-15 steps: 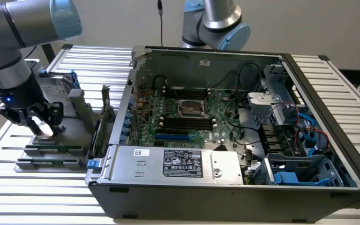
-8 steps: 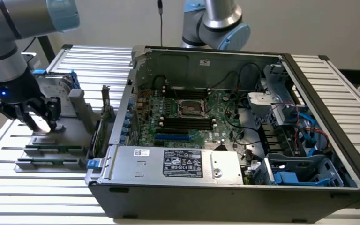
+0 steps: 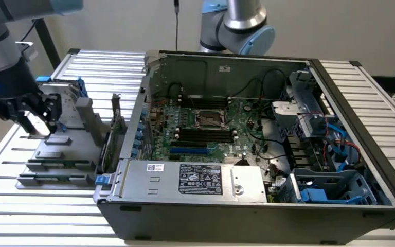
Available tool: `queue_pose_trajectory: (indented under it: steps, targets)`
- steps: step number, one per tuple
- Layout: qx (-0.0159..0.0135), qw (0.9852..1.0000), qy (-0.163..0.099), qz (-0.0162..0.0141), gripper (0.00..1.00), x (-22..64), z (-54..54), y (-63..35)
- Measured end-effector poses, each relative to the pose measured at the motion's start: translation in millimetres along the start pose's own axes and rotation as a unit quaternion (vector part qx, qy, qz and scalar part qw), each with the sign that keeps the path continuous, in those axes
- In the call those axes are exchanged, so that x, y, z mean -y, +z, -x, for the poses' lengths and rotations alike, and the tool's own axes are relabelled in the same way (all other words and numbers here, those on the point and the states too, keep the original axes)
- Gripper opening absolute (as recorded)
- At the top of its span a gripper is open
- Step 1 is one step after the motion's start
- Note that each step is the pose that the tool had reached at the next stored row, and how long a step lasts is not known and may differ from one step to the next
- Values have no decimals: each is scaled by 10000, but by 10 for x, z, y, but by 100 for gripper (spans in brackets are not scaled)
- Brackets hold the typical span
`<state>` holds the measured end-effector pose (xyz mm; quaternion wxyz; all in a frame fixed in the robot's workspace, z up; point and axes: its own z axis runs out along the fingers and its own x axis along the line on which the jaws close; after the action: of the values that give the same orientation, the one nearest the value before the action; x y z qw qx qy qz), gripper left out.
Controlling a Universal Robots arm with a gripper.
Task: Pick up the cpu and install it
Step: 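Pick up the cpu and move it towards the insertion slot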
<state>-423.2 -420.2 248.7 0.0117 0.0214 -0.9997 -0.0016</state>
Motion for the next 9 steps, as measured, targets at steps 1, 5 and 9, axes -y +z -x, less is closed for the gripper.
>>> queue_pose_trajectory:
  steps: [1,5,9]
  targets:
    - [-2,10000,0,0,55,0,10,-48]
    - [-22,10000,0,1,55,2,86,-229]
    - [-57,10000,0,2,55,8,207,-416]
